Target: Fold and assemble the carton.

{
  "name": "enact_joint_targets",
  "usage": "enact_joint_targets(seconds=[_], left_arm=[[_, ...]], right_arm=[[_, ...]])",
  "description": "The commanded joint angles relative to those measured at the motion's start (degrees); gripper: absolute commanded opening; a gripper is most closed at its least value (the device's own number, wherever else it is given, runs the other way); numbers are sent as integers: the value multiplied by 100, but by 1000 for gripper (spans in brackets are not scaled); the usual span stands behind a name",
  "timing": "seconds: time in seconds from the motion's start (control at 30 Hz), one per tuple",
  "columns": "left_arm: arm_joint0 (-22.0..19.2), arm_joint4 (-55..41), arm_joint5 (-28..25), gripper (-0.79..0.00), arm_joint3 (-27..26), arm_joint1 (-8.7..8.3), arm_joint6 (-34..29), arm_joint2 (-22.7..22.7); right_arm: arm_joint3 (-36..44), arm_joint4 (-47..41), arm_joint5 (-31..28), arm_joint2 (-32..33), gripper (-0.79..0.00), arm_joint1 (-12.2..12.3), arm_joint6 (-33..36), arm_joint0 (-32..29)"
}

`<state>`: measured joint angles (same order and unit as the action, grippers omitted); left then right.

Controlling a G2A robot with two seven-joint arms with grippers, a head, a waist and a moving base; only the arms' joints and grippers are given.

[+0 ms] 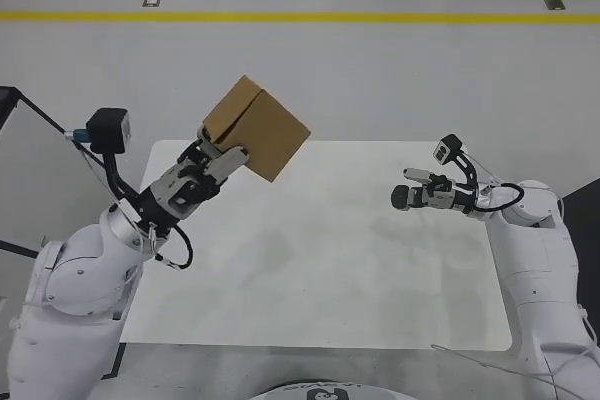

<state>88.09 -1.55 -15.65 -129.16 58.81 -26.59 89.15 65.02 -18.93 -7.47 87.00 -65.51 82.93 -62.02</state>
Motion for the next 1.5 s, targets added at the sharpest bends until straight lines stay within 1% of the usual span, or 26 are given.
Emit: enact_joint_targets(seconds=[0.0,0.07,0.1,0.13,0.17,0.4,0.43,0.5,0.57,0.7,0.87,0.9,0.97,1.2,1.3,1.37,1.47], left_arm=[[14,-956,293,-785,23,3,-230,-6],[32,-1499,628,-785,44,-7,-608,-16],[37,-1732,790,-785,81,-7,-663,16],[83,-2170,1036,-785,134,7,-593,1],[47,-2313,1147,-785,88,5,-658,41],[22,-2269,1135,-785,73,1,-686,73],[44,-2413,1160,-785,100,11,-606,49],[81,-2882,1329,-785,156,33,-524,-9],[123,-3673,1552,-785,237,70,-306,-50],[133,-5039,1804,-785,378,130,-139,-69],[128,-6109,2134,-785,515,181,-91,-135],[117,-6260,2176,-785,529,189,-88,-139],[53,-6154,2103,-785,491,191,-183,-117],[71,-6230,2137,-785,495,197,-153,-145],[120,-7149,2320,-785,549,242,-152,-233],[127,-7563,2477,-785,591,256,-158,-207],[129,-7845,2859,-785,610,255,-314,-187]], right_arm=[[0,0,0,0,0,0,0,0],[0,0,0,0,0,0,0,0],[0,0,0,0,0,0,0,0],[0,0,0,0,0,0,0,0],[0,0,0,0,0,0,0,0],[0,0,0,0,0,0,0,0],[0,0,0,0,0,0,0,0],[0,0,0,0,0,0,0,0],[0,0,0,0,0,0,0,0],[0,0,0,0,0,0,0,0],[0,0,0,0,0,0,0,0],[0,0,0,0,0,0,0,0],[0,0,0,0,0,0,0,0],[0,0,0,0,0,0,0,0],[0,0,0,0,0,0,0,0],[0,0,0,0,0,0,0,0],[0,0,0,0,0,0,0,0]])
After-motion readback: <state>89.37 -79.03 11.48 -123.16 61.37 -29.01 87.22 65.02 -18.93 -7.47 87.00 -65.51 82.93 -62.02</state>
